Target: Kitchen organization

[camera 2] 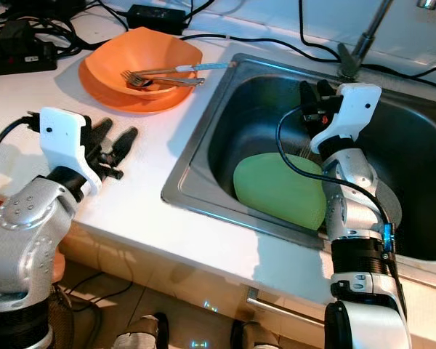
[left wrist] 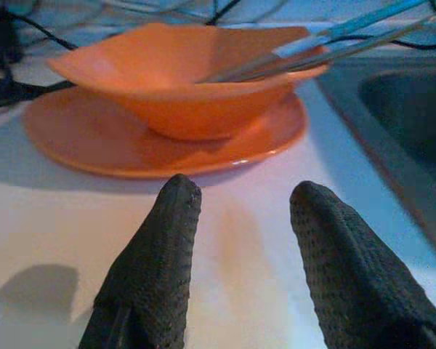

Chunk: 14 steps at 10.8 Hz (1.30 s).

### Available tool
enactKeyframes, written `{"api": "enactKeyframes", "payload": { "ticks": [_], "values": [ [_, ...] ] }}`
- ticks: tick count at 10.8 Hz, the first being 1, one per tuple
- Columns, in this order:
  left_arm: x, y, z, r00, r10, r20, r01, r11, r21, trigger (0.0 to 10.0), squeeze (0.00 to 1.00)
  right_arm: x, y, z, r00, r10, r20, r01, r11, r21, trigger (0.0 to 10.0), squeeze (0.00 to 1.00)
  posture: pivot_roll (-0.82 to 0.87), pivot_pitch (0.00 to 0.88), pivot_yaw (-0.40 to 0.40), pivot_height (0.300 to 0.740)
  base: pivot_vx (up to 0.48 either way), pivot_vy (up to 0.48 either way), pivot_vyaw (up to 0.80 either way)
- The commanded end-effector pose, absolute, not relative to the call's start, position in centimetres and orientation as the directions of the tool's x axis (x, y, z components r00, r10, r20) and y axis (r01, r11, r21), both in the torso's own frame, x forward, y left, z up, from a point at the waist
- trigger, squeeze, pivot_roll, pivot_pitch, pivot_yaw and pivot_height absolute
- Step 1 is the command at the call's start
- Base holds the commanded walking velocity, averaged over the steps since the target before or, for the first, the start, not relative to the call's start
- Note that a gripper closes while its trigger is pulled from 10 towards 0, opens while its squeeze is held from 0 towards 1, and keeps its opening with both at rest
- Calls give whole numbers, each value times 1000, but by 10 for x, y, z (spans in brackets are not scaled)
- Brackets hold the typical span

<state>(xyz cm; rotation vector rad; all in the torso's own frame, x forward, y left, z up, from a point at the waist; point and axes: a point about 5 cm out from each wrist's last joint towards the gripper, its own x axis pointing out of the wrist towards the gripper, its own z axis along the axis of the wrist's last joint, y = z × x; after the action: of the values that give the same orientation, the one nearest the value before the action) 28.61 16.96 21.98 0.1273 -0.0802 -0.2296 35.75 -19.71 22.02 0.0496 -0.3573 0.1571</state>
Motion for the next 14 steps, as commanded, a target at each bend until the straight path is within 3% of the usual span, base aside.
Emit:
{"api": "enactKeyframes", "payload": {
  "ticks": [1, 3, 7, 12, 14],
  "values": [
    [289, 169, 220, 976, -207, 75, 194, 970, 147, 10000, 0, 354, -201, 224, 922, 137, 363, -154, 988, 17, 10000, 0, 91, 142, -57, 740, 0, 0, 0],
    [297, 170, 223, 977, -202, 74, 188, 968, 167, 10000, 0, 354, -200, 225, 921, 143, 363, -160, 987, 15, 10000, 0, 89, 151, -60, 740, 0, 0, 0],
    [333, 198, 237, 992, -108, 70, 94, 980, 177, 10000, 0, 349, -204, 219, 931, 133, 339, -148, 989, 18, 10000, 0, 75, 170, -59, 740, 0, 0, 0],
    [373, 206, 237, 990, -137, -40, 140, 984, 110, 10000, 0, 345, -204, 218, 934, 128, 334, -141, 990, 17, 10000, 0, 49, 183, -49, 740, 0, 0, 0],
    [393, 208, 245, 986, -143, -81, 154, 976, 154, 10000, 0, 342, -204, 217, 936, 125, 329, -139, 990, 19, 10000, 0, 41, 194, -40, 740, 0, 0, 0]
  ]
}}
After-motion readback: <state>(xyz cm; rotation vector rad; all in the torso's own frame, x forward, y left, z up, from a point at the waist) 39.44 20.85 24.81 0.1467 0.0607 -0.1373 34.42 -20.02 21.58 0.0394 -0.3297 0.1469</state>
